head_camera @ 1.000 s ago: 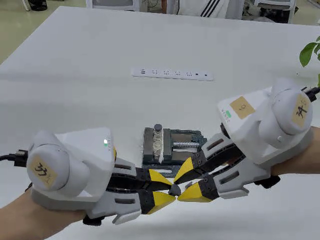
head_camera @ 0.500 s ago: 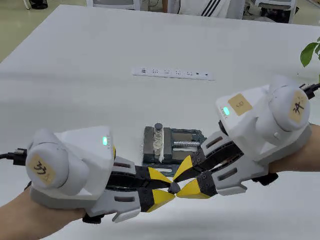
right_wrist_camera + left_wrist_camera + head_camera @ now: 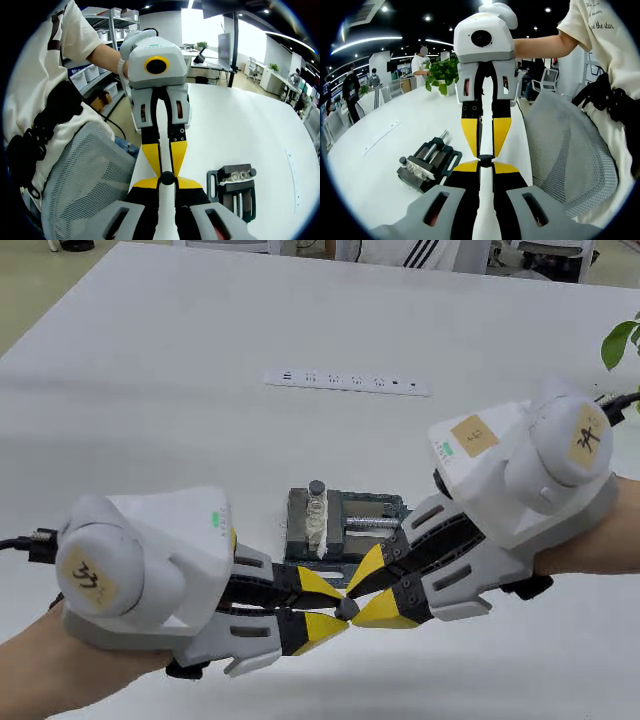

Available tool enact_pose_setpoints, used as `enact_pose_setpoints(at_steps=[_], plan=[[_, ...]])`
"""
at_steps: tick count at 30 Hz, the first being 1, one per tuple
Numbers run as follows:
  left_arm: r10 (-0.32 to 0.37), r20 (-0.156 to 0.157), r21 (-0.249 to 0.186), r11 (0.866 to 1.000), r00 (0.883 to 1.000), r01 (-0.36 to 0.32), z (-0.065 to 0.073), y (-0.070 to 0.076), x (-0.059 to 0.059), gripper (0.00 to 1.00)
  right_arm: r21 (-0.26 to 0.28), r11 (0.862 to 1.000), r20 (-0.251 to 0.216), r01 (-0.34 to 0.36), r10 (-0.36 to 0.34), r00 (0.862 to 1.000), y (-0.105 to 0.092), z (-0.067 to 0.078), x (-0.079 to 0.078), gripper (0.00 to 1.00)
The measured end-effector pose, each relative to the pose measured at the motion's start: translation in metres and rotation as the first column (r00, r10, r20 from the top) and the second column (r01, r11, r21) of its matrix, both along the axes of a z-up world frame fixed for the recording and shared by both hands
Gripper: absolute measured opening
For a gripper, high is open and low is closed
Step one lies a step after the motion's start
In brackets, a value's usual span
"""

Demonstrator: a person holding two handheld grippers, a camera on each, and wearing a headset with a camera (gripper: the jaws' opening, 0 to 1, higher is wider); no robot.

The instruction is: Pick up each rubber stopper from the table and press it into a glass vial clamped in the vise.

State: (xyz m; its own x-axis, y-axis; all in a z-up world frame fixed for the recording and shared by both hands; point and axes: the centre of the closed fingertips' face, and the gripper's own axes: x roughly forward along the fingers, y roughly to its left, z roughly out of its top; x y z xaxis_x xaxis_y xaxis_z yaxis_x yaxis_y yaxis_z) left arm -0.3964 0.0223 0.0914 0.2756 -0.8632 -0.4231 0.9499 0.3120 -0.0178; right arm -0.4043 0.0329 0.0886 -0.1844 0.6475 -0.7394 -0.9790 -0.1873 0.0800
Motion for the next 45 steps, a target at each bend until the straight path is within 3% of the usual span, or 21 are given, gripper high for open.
enact_pose_setpoints(at_steps=[7, 10, 14, 17, 27, 30, 31, 33, 34, 36, 37, 38, 40, 45], plan=[[0.018, -0.024, -0.010, 1.000, 1.000, -0.018, -0.002, 0.001, 0.001, 0.06, -0.006, 1.000, 0.007, -0.011, 0.011, 1.000, 0.000, -0.002, 0.000, 0.06], [0.043, -0.047, -0.047, 0.998, 0.998, -0.045, 0.001, 0.002, 0.004, 0.06, -0.009, 1.000, 0.011, -0.013, 0.013, 1.000, 0.000, -0.002, 0.000, 0.06], [0.069, -0.049, -0.047, 0.996, 0.996, -0.071, 0.000, 0.005, 0.009, 0.12, -0.017, 1.000, 0.020, -0.009, 0.009, 1.000, -0.001, -0.005, 0.003, 0.06], [0.092, -0.046, -0.048, 0.994, 0.995, -0.094, -0.001, 0.008, 0.011, 0.19, -0.021, 1.000, 0.023, -0.007, 0.007, 1.000, -0.002, -0.006, 0.005, 0.06], [0.215, -0.036, -0.021, 0.976, 0.976, -0.216, -0.020, 0.025, 0.024, 0.58, -0.050, 0.999, 0.032, -0.014, 0.015, 0.999, -0.005, -0.013, 0.008, 0.06], [0.256, -0.025, -0.006, 0.967, 0.966, -0.256, -0.025, 0.031, 0.027, 0.70, -0.057, 0.998, 0.033, -0.015, 0.017, 0.999, -0.007, -0.015, 0.008, 0.06], [0.301, -0.028, 0.015, 0.954, 0.953, -0.301, -0.029, 0.037, 0.031, 0.75, -0.059, 0.998, 0.031, -0.015, 0.017, 0.999, -0.007, -0.016, 0.008, 0.06], [0.331, -0.031, -0.007, 0.944, 0.943, -0.331, -0.028, 0.040, 0.034, 0.85, -0.066, 0.998, 0.029, -0.017, 0.019, 0.999, -0.008, -0.017, 0.008, 0.06], [0.361, -0.029, -0.006, 0.932, 0.932, -0.361, -0.029, 0.045, 0.037, 0.88, -0.069, 0.997, 0.029, -0.017, 0.019, 0.999, -0.009, -0.018, 0.009, 0.06], [0.387, -0.023, 0.006, 0.922, 0.922, -0.387, -0.031, 0.052, 0.039, 0.98, -0.078, 0.997, 0.030, -0.018, 0.021, 0.999, -0.011, -0.019, 0.010, 0.06], [0.409, -0.028, 0.015, 0.913, 0.912, -0.409, -0.032, 0.057, 0.040, 0.99, -0.082, 0.996, 0.029, -0.018, 0.021, 0.999, -0.011, -0.020, 0.011, 0.06], [0.409, -0.037, 0.011, 0.912, 0.912, -0.409, -0.032, 0.059, 0.040, 0.99, -0.084, 0.996, 0.030, -0.018, 0.021, 0.999, -0.012, -0.021, 0.012, 0.06], [0.438, -0.054, 0.001, 0.899, 0.897, -0.439, -0.032, 0.066, 0.043, 0.99, -0.094, 0.995, 0.031, -0.018, 0.021, 0.999, -0.014, -0.022, 0.013, 0.06], [0.458, -0.047, -0.002, 0.889, 0.888, -0.459, -0.032, 0.083, 0.049, 0.99, -0.115, 0.993, 0.043, -0.021, 0.026, 0.999, -0.017, -0.026, 0.019, 0.05]])
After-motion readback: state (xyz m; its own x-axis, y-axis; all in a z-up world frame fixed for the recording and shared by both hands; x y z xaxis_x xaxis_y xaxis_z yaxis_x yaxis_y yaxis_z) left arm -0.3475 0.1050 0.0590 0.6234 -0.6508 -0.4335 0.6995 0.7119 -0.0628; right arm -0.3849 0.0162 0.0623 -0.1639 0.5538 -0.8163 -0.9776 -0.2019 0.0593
